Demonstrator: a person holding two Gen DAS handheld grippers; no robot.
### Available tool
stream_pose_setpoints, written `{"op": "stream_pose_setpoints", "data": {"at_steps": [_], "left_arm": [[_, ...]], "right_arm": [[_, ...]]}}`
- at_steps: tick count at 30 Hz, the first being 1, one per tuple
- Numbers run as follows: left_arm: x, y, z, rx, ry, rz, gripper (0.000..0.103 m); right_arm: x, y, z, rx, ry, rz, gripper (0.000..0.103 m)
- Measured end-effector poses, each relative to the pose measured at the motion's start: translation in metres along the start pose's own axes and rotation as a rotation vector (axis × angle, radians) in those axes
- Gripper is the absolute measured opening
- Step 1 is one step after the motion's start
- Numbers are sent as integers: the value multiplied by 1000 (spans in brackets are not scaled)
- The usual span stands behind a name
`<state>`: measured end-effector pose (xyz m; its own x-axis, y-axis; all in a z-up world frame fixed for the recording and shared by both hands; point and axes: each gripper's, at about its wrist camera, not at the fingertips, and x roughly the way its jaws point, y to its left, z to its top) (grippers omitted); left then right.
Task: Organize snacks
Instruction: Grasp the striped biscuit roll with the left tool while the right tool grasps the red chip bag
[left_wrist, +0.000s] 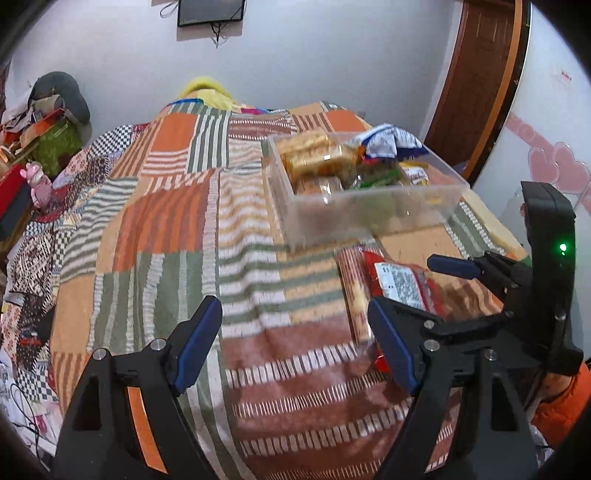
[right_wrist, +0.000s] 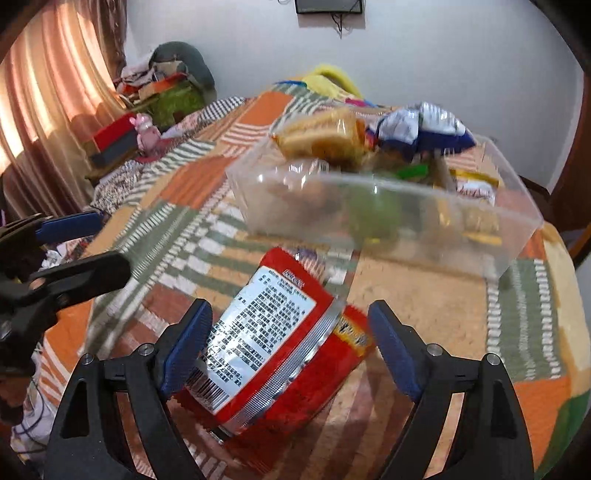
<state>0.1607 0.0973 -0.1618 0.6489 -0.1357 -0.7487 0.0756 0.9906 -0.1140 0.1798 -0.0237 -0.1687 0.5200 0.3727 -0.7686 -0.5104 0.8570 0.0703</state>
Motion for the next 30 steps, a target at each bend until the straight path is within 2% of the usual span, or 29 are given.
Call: {"op": "stream_pose_setpoints", "data": {"at_steps": [6, 9, 13, 21, 25, 27, 30], "left_arm": [[13, -5, -12, -6, 38, -15, 82], [19, -10, -15, -14, 53, -35, 82], [28, -22, -14, -6, 68, -65, 82], [54, -45, -9, 14, 104, -88, 81], [69, -53, -9, 40, 115, -58, 81], [75, -55, -9, 43, 117, -50, 78], [84, -58, -8, 46, 130, -49, 69]], "right_arm": [[-12, -13, -16, -35, 28, -62, 84], [-22, -24, -24, -37, 26, -121, 84], [-31, -40, -35, -13, 30, -155, 85], [-32, -54, -44, 53, 37, -66, 84], [-28, -50, -46, 51, 25, -48, 64], [-29, -50, -47, 60, 9, -44, 62], [-36, -55, -53, 65, -8, -40, 62]]}}
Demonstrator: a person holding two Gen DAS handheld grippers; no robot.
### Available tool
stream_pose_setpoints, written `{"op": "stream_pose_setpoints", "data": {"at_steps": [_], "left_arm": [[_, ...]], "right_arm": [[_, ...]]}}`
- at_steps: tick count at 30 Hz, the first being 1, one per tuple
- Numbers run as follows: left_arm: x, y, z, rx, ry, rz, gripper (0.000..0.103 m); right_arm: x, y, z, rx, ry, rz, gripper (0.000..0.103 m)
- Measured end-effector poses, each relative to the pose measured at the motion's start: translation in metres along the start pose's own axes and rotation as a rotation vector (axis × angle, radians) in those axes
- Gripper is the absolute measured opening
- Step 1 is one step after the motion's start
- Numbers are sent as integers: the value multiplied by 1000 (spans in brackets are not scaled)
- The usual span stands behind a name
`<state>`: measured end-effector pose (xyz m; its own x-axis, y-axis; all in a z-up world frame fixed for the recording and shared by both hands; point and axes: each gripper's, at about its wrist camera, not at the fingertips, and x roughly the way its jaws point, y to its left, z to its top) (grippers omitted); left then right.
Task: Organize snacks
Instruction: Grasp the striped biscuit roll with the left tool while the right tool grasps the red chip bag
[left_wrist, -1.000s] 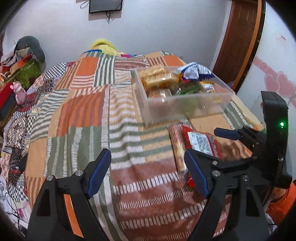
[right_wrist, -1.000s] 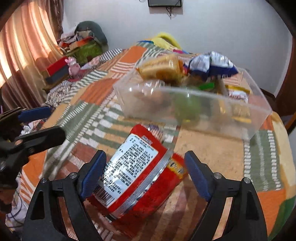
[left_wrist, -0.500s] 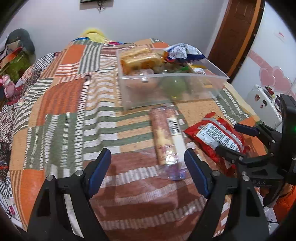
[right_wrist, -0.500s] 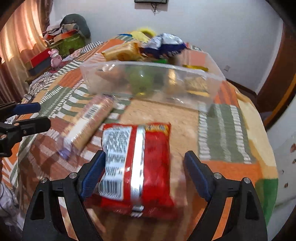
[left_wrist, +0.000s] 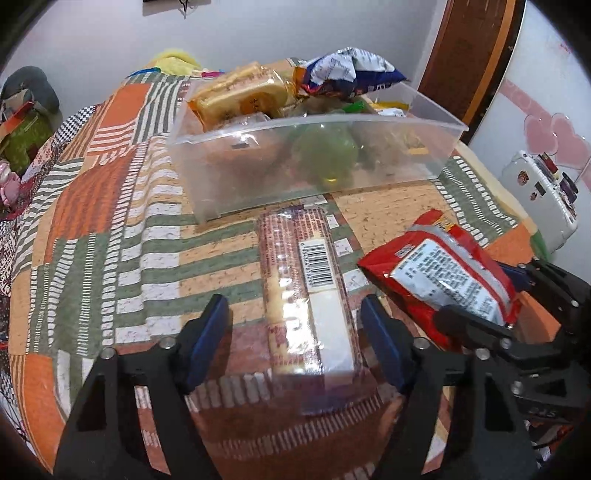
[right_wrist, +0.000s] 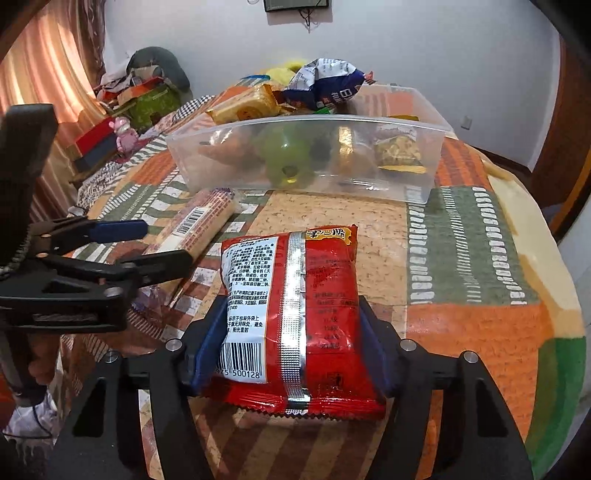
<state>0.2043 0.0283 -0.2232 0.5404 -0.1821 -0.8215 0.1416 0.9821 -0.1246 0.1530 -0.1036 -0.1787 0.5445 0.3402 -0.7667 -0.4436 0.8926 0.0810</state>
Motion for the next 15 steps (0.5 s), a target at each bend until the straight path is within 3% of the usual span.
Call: {"op": "stream_pose_setpoints", "data": {"at_steps": [5, 15], "left_arm": [[8, -6, 0, 15, -6, 1, 46], [-20, -10, 4, 25, -53, -2, 45]], "right_arm": [[-8, -11, 0, 34, -20, 2, 60], [-35, -28, 10, 90, -106, -14, 60]]}}
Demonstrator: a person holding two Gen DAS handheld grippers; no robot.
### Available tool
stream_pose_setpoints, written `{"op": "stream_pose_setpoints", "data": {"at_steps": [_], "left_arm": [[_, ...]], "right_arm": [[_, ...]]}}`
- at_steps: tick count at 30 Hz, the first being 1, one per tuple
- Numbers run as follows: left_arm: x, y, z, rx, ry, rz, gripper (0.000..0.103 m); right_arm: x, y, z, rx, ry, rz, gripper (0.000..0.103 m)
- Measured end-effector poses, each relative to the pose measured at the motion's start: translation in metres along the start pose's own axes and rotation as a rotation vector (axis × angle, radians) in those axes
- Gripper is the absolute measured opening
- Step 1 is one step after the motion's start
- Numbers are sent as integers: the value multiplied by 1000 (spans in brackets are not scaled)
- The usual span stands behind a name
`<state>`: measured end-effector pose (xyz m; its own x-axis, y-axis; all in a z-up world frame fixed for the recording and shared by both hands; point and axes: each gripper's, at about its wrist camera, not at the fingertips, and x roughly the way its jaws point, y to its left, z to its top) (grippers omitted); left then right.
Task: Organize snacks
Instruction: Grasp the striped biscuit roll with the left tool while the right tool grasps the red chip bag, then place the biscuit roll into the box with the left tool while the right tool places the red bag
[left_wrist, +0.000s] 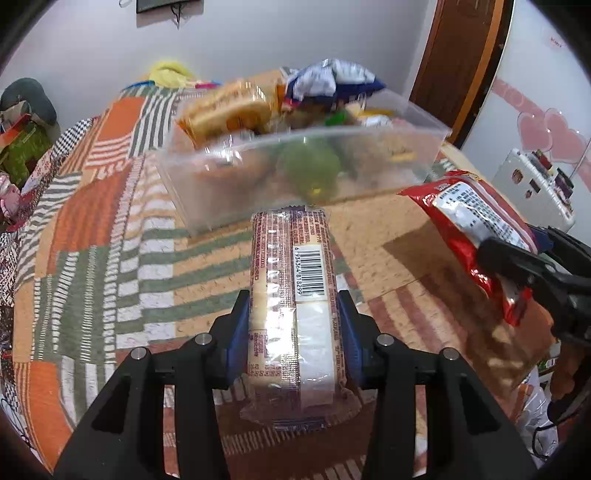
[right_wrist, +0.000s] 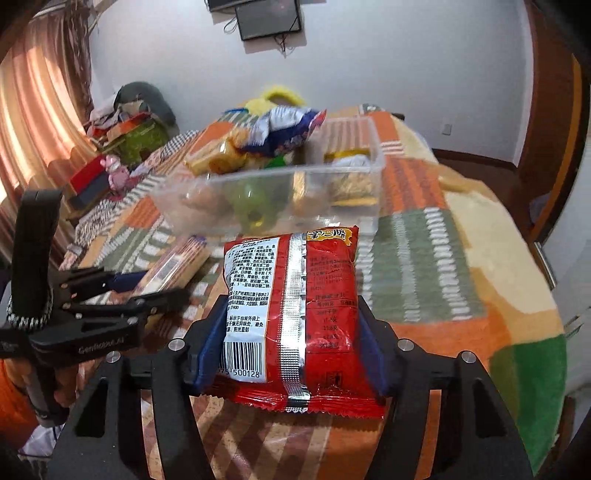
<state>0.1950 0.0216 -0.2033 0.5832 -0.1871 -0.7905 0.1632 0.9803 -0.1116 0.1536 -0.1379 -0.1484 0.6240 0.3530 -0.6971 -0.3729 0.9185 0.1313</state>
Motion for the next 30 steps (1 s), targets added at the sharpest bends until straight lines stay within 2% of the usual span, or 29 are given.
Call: {"op": "stream_pose_setpoints", "data": {"at_steps": [7, 12, 21, 26, 30], "left_arm": [[-34, 7, 31, -13, -106, 5, 45], [-38, 16, 64, -38, -152, 15, 45], [-5, 38, 113, -76, -165, 47, 45], [18, 48, 134, -97, -158, 67, 45], [33, 52, 143, -98, -148, 85, 45]], "right_arm": [[-10, -4, 21, 15, -74, -13, 60], [-10, -13, 47, 26, -125, -39, 60], [17, -29, 93, 59, -187, -139, 60], [35, -36, 109, 87, -178, -174, 60], [49, -36, 111, 91, -145, -165, 60]]}}
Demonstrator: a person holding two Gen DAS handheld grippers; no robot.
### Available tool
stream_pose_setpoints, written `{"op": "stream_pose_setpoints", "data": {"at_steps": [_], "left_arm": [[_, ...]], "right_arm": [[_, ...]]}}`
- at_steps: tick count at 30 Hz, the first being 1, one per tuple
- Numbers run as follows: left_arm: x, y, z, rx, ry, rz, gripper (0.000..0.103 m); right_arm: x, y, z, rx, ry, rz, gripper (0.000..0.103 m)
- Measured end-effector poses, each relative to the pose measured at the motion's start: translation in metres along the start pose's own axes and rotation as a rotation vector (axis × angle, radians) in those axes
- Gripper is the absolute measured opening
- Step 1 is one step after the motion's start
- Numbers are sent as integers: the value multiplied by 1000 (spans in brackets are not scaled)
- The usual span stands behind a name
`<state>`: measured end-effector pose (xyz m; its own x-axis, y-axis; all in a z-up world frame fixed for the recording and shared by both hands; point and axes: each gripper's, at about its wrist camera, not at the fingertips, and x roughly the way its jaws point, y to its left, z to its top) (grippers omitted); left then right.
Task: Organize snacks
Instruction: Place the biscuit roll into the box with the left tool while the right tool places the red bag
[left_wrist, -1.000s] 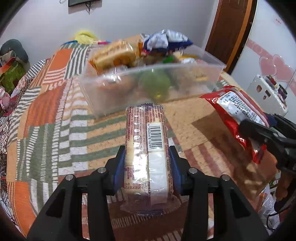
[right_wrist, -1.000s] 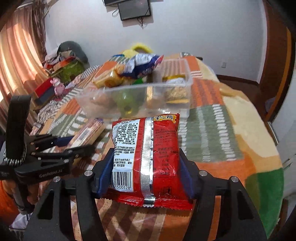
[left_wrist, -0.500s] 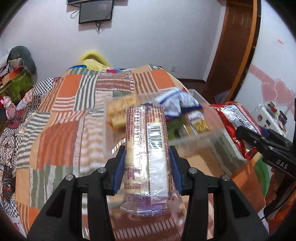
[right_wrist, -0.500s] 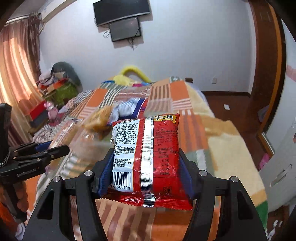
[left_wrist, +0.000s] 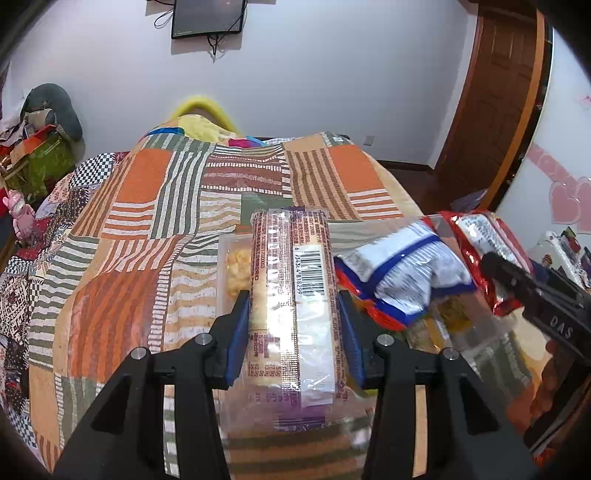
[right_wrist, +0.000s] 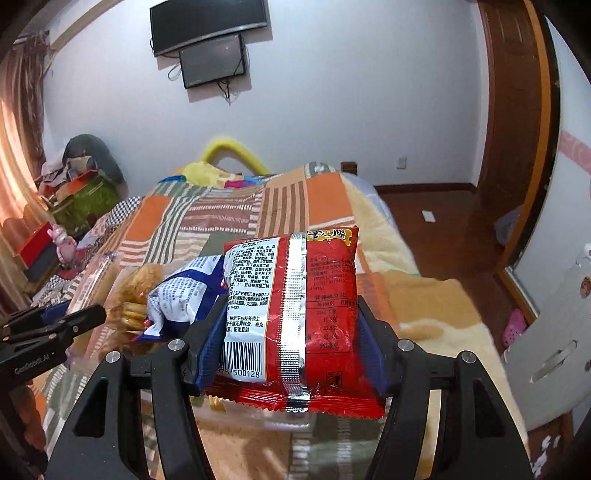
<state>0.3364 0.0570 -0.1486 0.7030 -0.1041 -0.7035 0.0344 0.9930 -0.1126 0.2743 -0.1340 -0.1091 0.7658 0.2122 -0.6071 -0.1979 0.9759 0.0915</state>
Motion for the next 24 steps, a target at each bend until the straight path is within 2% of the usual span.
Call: {"op": "stream_pose_setpoints", "data": {"at_steps": [4, 10, 12, 13, 14, 17, 19, 24], "left_arm": [[11, 3, 0, -8, 4, 17, 45], [23, 7, -8, -18, 30, 18, 45], [22, 8, -10, -26, 28, 13, 48], [21, 8, -12, -27, 29, 10, 53], [18, 7, -13, -27, 29, 8, 59], [6, 6, -14, -20, 7, 13, 66], [-4, 5, -14, -5, -5, 15, 66], [-41, 0, -13, 30, -64, 16, 66]], "right_arm": [[9, 2, -6, 4, 36, 27, 60], [8, 6, -10, -30, 41, 5, 60], [8, 6, -9, -54, 50, -1, 62], [8, 8, -9, -73, 58, -2, 63], [8, 9, -8, -86, 64, -5, 63], [3, 10, -9, -100, 56, -11, 69], [-4, 9, -7, -95, 39, -6, 72], [-30, 5, 0, -80, -8, 28, 73]]}}
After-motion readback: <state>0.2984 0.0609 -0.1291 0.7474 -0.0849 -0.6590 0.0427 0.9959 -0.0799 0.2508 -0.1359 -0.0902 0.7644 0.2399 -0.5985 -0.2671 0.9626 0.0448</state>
